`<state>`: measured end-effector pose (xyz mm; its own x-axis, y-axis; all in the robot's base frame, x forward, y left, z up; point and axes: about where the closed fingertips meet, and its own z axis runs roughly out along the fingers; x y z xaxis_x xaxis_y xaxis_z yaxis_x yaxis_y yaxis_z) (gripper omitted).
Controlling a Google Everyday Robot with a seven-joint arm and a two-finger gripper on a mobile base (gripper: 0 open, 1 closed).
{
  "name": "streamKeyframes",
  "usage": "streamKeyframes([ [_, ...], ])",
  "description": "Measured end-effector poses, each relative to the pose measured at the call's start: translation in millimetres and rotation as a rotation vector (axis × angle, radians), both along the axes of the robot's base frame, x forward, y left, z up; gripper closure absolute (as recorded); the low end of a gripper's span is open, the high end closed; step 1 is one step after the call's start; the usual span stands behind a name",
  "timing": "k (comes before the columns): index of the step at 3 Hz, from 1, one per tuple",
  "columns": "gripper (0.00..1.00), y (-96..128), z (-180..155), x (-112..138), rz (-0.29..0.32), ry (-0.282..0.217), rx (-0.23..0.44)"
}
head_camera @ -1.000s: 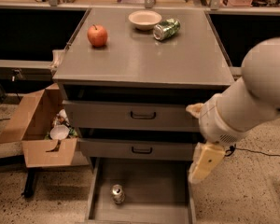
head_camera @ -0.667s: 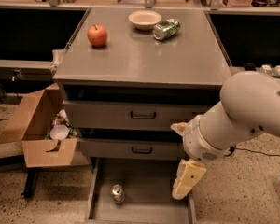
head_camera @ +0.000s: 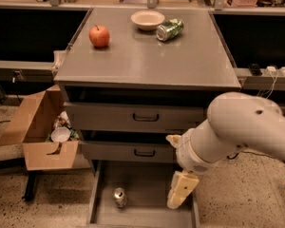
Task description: Pick 7up can from bottom drawer and place on counter
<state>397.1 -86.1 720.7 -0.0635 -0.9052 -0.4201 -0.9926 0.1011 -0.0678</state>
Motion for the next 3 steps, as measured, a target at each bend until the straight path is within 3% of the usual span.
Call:
streamKeyframes([
  [1,0.00,26.4,-63.8,16.1,0.034,-0.012,0.015],
  [3,0.00,84.0,-165.4,35.1,0.082,-0.016,0.116],
])
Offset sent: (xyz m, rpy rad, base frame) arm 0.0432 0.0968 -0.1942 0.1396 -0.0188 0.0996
